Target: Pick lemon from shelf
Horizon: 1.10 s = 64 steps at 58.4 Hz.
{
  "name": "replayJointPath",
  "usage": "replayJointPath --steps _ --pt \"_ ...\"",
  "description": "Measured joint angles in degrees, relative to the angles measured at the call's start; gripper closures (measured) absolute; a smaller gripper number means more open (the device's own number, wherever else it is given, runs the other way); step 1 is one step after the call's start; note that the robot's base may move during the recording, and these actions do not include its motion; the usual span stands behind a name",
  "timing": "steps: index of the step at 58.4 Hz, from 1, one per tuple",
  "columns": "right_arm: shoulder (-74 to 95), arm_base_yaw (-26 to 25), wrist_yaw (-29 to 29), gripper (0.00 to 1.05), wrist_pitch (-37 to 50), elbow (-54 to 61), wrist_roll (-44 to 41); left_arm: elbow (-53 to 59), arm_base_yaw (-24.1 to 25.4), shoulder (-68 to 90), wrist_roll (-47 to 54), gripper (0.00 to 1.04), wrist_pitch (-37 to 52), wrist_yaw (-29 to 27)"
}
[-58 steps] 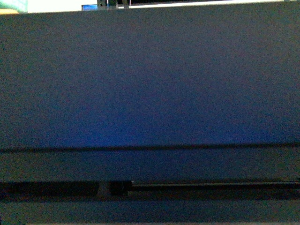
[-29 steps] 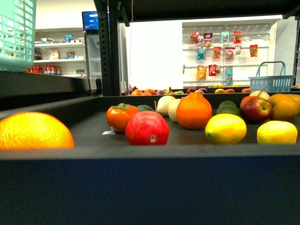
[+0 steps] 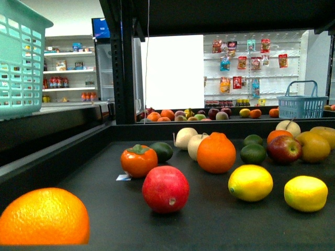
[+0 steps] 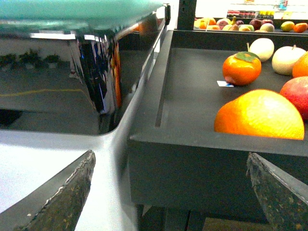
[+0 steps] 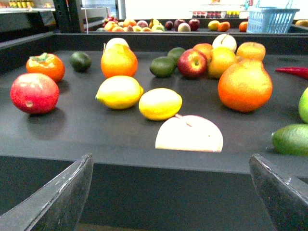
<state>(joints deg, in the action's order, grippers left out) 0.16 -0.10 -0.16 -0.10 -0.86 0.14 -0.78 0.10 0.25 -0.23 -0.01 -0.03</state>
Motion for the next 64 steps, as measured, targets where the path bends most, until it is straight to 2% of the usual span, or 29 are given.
replayJointPath --steps 64 --pt "0.0 0.0 0.0 0.07 0.0 0.0 0.0 0.0 0.0 0.0 0.0 0.08 0.0 0.0"
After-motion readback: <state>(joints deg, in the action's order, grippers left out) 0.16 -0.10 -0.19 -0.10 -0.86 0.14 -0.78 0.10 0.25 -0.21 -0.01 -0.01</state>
